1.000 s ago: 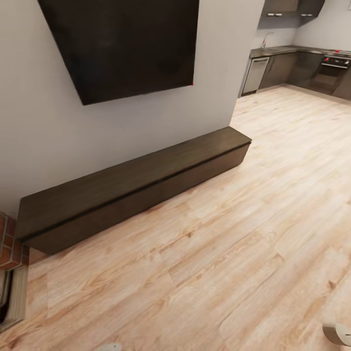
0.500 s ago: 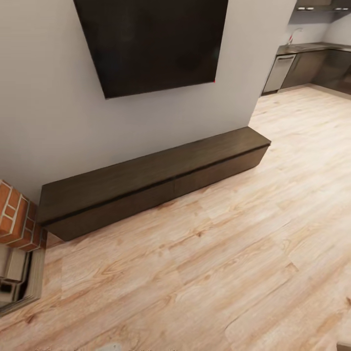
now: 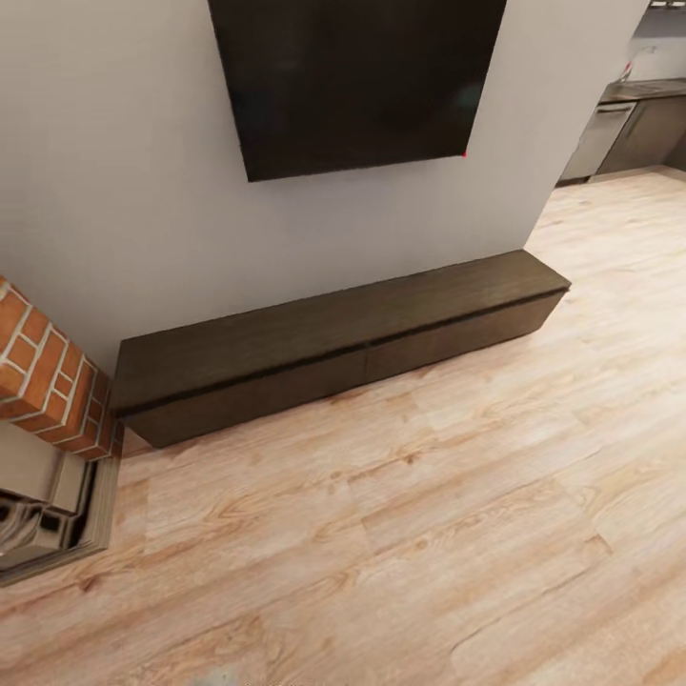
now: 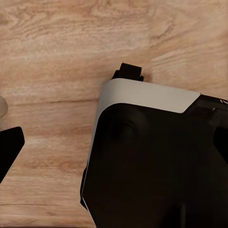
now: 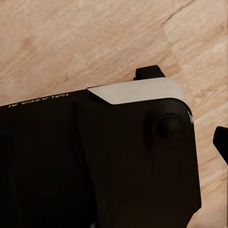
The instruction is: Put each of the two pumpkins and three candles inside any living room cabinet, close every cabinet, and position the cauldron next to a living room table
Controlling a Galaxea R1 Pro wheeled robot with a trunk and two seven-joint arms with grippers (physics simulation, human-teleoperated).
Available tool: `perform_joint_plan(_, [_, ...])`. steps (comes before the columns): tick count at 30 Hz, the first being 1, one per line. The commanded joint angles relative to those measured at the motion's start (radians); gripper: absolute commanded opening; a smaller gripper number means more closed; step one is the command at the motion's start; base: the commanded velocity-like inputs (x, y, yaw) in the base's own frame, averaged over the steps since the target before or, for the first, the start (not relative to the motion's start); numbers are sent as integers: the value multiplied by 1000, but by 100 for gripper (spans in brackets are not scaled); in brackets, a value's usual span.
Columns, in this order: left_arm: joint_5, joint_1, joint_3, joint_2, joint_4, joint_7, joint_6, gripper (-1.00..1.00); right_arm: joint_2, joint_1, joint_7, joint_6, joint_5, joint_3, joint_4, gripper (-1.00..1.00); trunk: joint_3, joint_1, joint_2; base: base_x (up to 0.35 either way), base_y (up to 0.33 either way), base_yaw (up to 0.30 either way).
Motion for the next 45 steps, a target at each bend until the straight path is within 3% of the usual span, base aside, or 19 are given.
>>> perform_joint_plan(1, [6, 0, 5, -1, -2, 2, 5, 100, 0, 0, -4, -4, -10, 9, 0, 100, -2, 0, -1, 0, 0, 215])
perform_joint_plan(12, [-4, 0, 1, -28, 16, 3, -26, 100, -1, 0, -4, -4, -10, 7, 0, 100, -14, 0, -1, 0, 0, 215])
perform_joint_plan(45, [-5, 0, 0, -31, 21, 1, -32, 100, 1, 0, -2, -19, -9, 7, 0, 100, -51, 0, -1, 23, -2, 215])
